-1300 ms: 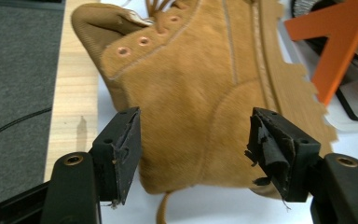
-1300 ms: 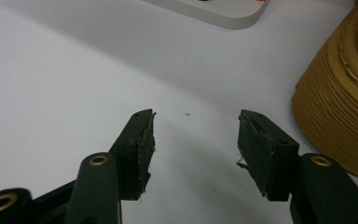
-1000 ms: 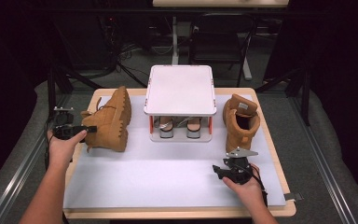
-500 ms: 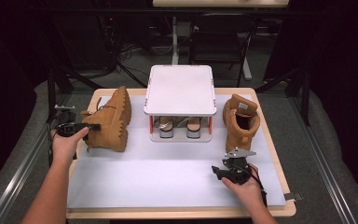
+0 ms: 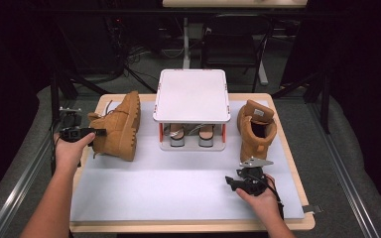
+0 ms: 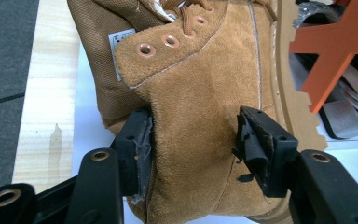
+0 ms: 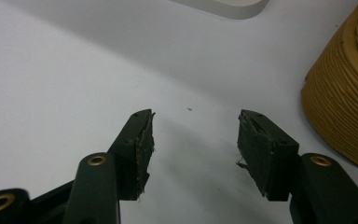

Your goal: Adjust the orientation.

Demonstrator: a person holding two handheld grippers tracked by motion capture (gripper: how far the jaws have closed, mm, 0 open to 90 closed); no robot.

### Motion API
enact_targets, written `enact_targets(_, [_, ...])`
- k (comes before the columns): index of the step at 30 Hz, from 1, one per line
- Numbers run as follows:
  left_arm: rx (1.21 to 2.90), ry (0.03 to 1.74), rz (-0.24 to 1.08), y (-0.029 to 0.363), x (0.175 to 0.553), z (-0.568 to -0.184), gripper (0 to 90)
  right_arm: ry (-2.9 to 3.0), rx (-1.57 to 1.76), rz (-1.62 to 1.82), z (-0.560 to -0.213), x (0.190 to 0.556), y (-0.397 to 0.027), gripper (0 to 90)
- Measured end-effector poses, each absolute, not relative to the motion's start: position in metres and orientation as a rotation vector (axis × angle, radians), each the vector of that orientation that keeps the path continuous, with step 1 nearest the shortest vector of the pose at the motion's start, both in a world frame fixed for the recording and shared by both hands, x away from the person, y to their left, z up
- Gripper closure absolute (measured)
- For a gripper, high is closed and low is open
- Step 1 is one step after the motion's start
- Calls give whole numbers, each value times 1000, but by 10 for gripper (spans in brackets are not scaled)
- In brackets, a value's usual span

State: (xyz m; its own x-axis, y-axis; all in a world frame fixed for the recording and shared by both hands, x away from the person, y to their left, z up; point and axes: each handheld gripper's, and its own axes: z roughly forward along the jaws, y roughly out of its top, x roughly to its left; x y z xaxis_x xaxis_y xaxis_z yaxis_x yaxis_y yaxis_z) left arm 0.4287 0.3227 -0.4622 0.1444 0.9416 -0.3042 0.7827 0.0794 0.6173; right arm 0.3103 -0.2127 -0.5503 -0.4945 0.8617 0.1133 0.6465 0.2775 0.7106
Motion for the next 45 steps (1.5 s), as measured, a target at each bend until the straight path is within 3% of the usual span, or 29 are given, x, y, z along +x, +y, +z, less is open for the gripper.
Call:
enact_targets(21, [1766, 1586, 260, 284, 446, -441, 582, 2277, 1381, 1032, -551, 311, -213, 451])
enact_targets(36, [1653, 1587, 149, 280, 446, -436, 785, 2275, 1387, 1031, -552, 311, -214, 451])
enact_targets(45, [1772, 1604, 240, 277, 438, -413, 794, 2268, 1393, 1042, -552, 310, -215, 452])
